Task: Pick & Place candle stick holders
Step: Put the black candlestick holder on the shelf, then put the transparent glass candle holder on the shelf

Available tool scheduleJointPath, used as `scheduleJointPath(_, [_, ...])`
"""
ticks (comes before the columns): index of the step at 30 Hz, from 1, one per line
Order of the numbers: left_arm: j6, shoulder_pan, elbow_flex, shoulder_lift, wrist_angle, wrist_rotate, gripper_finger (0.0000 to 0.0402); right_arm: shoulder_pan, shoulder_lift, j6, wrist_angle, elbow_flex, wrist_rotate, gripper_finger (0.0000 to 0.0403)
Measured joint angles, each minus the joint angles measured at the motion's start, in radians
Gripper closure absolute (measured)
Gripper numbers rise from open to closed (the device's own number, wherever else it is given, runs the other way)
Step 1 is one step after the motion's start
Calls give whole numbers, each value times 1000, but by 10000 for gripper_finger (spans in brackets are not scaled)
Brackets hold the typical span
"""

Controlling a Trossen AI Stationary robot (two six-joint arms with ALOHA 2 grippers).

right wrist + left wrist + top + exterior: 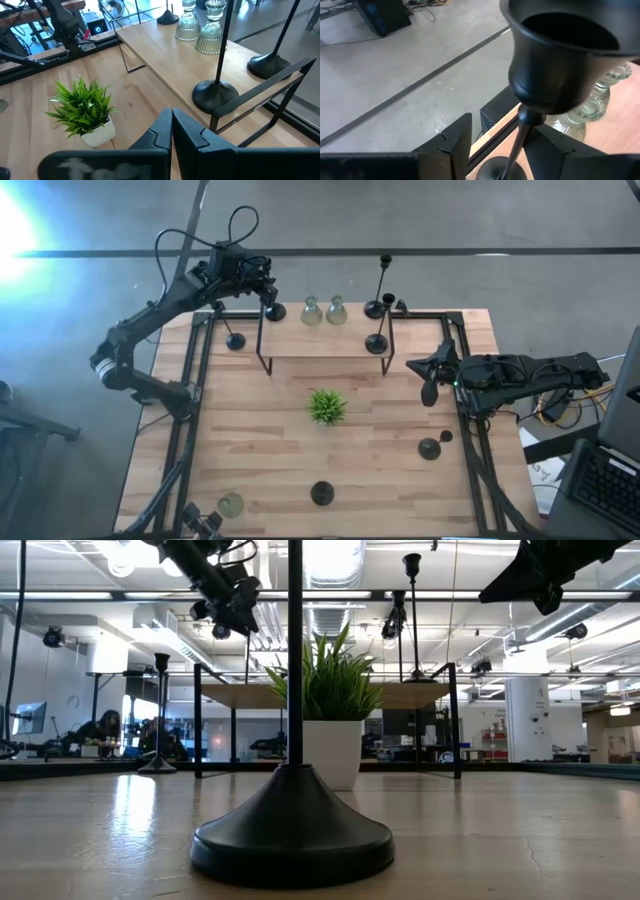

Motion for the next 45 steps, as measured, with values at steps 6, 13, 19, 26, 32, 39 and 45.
scheduleJointPath(6, [-1, 0, 0, -1, -2, -7, 215, 0, 0, 0, 0, 0, 0, 394])
scheduleJointPath(13, [7, 0, 0, -15, -37, -7, 212, 0, 0, 0, -1, 0, -1, 394])
scheduleJointPath(19, [11, 0, 0, -22, -38, -8, 197, 0, 0, 0, -1, 0, -1, 394])
scheduleJointPath(26, [11, 0, 0, -28, -38, 3, 172, 0, 0, 0, -1, 0, -24, 394])
scheduleJointPath(32, [-15, 0, 0, -39, -37, 54, 168, 0, 0, 0, -1, 0, -24, 394])
scheduleJointPath(39, [-19, 0, 0, -41, -56, 84, 168, 0, 0, 0, -2, 0, -43, 394])
scheduleJointPath(45, [-18, 0, 0, -77, -143, 85, 167, 0, 0, 4, -10, 0, -54, 394])
